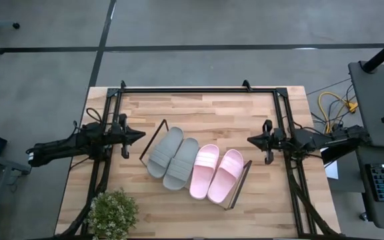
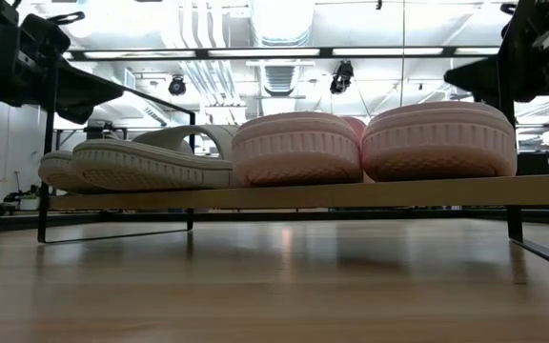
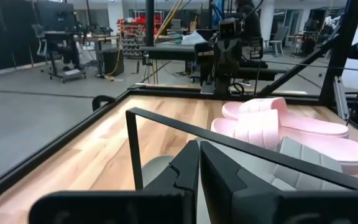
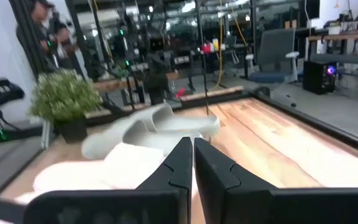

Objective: Pick and place slides into the shelf
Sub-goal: Return to Home Position

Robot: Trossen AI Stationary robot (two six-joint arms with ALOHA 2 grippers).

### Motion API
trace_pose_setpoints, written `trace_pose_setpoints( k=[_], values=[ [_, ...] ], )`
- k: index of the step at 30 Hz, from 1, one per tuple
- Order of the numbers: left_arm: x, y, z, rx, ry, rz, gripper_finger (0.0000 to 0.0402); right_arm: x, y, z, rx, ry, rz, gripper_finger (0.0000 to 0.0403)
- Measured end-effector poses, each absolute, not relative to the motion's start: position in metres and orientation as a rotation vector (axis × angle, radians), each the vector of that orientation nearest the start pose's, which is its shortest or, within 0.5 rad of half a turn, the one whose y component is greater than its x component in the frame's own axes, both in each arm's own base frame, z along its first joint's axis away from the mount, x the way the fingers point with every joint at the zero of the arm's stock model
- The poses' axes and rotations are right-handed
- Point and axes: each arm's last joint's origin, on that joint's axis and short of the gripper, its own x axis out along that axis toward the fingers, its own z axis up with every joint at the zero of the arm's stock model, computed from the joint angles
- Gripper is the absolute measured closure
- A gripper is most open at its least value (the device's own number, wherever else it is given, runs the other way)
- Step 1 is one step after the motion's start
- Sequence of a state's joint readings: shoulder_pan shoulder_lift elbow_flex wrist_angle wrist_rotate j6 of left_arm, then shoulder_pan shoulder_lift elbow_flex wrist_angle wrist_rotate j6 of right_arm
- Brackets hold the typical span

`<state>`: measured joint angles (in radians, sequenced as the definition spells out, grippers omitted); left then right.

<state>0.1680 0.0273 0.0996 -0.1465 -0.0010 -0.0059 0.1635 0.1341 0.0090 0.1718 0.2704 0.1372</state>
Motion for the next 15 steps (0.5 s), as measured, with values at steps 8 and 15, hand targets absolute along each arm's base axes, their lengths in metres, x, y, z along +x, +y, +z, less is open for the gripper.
trace_pose_setpoints(
  k=[8,15],
  values=[
    [0.093,0.015,0.174,0.049,0.087,0.128,0.0402,0.105,0.009,0.167,0.133,0.003,-0.127,0.0394],
    [0.095,0.014,0.170,0.115,0.062,0.094,0.0402,0.105,0.009,0.166,0.131,0.005,-0.127,0.0394]
  ],
)
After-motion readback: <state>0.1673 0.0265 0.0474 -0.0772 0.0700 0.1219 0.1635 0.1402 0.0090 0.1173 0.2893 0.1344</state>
